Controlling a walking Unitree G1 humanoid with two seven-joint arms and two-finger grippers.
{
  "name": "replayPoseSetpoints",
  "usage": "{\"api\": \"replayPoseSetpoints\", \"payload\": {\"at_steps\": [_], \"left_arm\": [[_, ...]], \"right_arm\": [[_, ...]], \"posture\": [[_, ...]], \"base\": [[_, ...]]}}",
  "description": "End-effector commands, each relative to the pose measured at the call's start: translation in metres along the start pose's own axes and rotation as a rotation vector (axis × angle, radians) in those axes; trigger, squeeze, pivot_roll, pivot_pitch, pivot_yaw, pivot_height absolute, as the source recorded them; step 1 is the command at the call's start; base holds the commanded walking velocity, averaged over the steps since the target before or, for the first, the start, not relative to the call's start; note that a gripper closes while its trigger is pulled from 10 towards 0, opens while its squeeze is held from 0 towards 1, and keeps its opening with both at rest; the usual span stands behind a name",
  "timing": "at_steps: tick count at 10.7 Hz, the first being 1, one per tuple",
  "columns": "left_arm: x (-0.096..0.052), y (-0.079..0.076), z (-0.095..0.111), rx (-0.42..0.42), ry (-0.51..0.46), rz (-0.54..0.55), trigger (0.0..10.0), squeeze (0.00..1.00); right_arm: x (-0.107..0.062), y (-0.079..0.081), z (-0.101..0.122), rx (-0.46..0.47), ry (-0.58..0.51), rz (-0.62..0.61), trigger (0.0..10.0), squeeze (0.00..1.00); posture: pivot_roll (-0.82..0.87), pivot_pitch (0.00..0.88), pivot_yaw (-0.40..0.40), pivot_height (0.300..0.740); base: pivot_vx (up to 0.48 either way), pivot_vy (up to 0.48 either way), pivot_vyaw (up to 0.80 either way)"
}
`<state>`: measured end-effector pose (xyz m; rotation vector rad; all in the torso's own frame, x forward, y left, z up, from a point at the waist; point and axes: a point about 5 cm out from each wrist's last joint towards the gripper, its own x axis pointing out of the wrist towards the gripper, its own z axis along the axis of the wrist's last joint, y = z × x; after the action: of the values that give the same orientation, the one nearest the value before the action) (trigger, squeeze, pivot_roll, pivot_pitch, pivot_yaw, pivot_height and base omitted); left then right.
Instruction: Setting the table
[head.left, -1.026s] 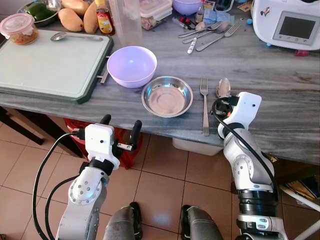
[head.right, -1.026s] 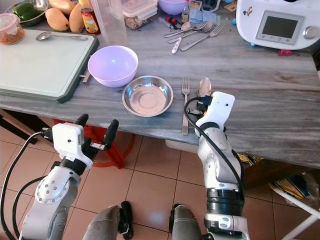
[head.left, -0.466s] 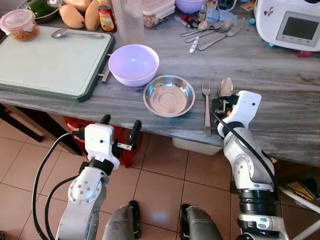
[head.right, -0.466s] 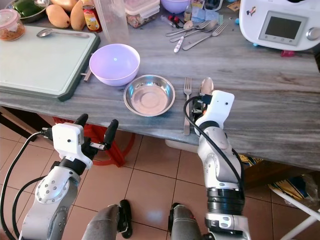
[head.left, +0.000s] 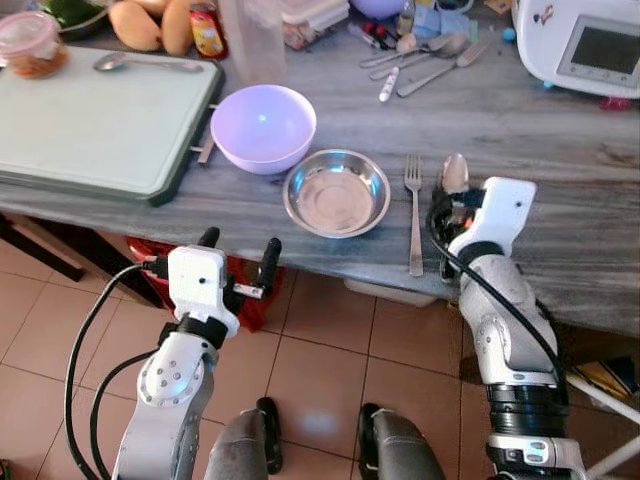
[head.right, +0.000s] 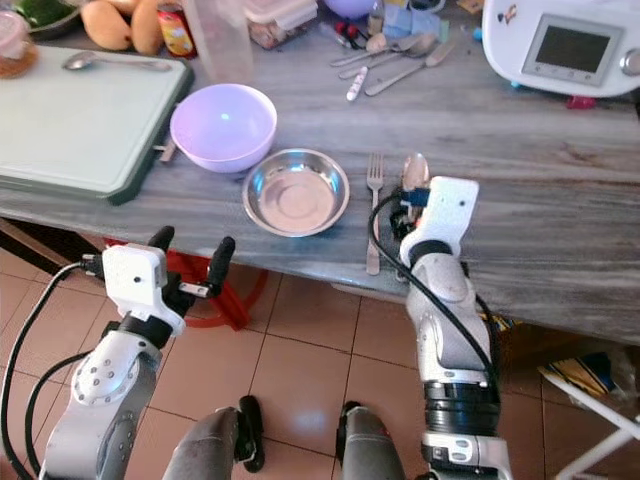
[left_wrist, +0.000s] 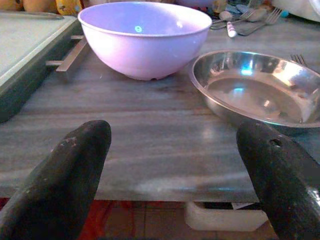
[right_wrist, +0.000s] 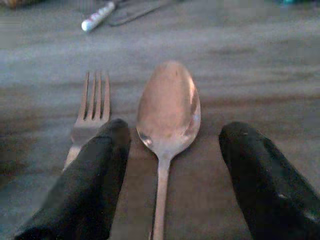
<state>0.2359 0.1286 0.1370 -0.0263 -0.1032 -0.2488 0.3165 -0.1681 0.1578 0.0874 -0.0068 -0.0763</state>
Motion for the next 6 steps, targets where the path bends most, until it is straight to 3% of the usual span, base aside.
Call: {"api": "replayPoseSetpoints", "payload": {"at_steps": [1,4,6], "left_arm": [[-0.002,0.001,-0.004,0.009,0.021,0.004,10.0,0.00],[-0.002,0.002,-0.004,0.014,0.019,0.021,10.0,0.00],[0.002,0.008,-0.006,0.052,0.029,0.116,10.0,0.00]], "right_arm": [[-0.003,0.002,0.004,-0.013,-0.028,0.018,10.0,1.00],[-0.010,0.004,0.022,-0.046,-0.182,0.051,10.0,1.00],[-0.018,0.007,0.030,-0.121,-0.266,0.077,10.0,1.00]], "posture": [[-0.01,0.261,0.027,0.740],[-0.01,0.257,0.024,0.740],[0.00,0.251,0.013,0.740]], "base": [[0.000,0.000,0.00],[0.000,0.000,0.00],[0.000,0.000,0.00]]}}
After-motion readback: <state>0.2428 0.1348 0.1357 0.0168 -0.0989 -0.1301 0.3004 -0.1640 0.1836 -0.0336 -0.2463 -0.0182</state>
